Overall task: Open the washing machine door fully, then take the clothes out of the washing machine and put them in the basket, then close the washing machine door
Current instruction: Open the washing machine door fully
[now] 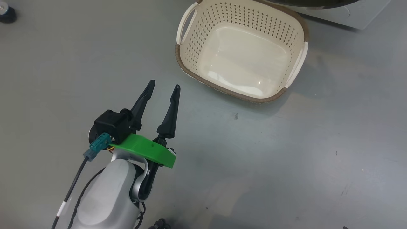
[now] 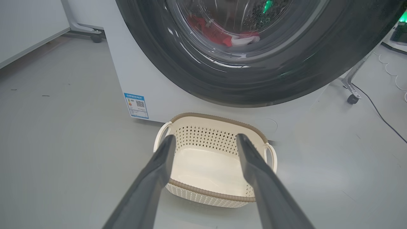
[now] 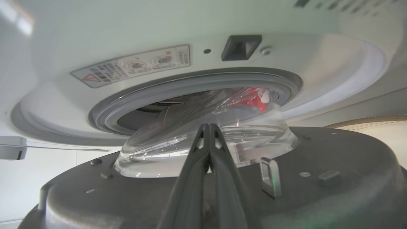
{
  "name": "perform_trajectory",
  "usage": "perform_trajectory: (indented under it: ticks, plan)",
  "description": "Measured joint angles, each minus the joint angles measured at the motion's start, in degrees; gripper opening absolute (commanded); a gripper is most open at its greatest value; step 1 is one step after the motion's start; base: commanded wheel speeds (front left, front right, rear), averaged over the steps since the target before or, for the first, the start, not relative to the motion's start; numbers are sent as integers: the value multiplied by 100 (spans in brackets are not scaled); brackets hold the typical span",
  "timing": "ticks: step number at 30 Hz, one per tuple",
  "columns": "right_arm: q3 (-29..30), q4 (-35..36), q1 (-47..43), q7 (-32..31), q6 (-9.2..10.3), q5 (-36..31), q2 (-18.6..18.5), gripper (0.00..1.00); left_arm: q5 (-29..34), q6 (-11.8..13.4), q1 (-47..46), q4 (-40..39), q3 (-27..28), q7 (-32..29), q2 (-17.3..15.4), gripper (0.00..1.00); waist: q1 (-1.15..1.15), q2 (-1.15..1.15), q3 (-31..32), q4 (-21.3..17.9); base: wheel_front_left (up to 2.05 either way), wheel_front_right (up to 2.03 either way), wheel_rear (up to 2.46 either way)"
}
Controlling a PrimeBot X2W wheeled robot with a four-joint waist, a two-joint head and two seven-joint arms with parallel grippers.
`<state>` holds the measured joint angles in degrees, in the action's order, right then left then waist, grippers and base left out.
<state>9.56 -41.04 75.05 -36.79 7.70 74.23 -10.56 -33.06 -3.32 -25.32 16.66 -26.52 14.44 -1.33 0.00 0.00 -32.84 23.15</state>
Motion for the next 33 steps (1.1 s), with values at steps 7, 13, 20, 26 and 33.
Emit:
perform_trajectory:
  ticks: [7, 13, 20, 26, 33]
  plan:
    - [23, -73, -302, -82, -57, 89, 85, 0, 76, 1, 7, 49, 35, 0, 0, 100, 0, 0, 181, -87, 0, 0, 0]
    - [38, -156, -560, -152, -125, 148, 160, 0, 105, 2, 24, 108, 66, 0, -1, 100, 0, 0, 356, -156, 0, 0, 0]
    - [35, -215, -784, -250, -174, 225, 248, 0, 192, 8, 136, 142, 76, 0, -1, 100, 0, 0, 538, -222, 0, 0, 0]
    - [26, -278, -1023, -383, -235, 309, 314, 0, 247, 8, 192, 174, 67, 0, -2, 100, 0, 0, 702, -278, 0, 0, 0]
    - [30, -383, -1359, -436, -310, 399, 411, 0, 249, 8, 346, 231, 67, 0, -4, 100, 0, 0, 942, -310, 0, 0, 0]
